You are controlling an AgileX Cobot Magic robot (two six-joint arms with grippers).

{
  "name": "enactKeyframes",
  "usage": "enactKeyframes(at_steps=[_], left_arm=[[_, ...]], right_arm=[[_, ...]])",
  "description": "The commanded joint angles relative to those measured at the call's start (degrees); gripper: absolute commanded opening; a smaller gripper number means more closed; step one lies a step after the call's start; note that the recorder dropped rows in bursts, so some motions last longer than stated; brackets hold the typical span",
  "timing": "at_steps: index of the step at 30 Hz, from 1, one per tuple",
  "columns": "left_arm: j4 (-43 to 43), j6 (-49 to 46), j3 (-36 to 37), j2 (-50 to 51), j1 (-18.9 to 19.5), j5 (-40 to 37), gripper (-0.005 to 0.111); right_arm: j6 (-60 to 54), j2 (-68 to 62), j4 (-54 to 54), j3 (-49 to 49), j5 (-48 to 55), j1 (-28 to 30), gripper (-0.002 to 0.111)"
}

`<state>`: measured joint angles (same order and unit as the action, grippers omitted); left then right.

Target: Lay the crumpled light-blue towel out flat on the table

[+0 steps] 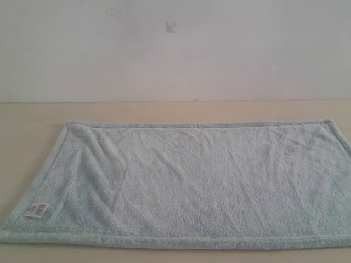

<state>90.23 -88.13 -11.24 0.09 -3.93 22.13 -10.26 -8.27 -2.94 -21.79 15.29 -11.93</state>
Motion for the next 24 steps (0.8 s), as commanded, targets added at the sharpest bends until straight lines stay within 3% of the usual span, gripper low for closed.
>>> enactKeyframes(at_steps=[1, 3, 8, 14, 24], left_arm=[[0.4, -0.4, 0.2, -0.1, 0.0, 0.3, 0.004], [0.4, -0.4, 0.2, -0.1, 0.0, 0.3, 0.004], [0.4, -0.4, 0.2, -0.1, 0.0, 0.6, 0.004], [0.3, -0.4, 0.2, -0.1, 0.0, 0.3, 0.004], [0.1, -0.4, 0.2, -0.1, 0.0, 0.3, 0.004]], right_arm=[[-0.2, 0.3, 0.5, 0.1, 0.1, -0.1, 0.001], [-0.2, 0.3, 0.5, 0.1, 0.1, -0.1, 0.001], [0.2, 3.9, 0.5, 9.4, -11.8, 3.6, 0.001], [10.3, 8.3, 1.1, 21.8, -23.8, 9.6, 0.001], [11.2, 8.3, 6.3, 21.8, 0.8, 11.0, 0.001]])
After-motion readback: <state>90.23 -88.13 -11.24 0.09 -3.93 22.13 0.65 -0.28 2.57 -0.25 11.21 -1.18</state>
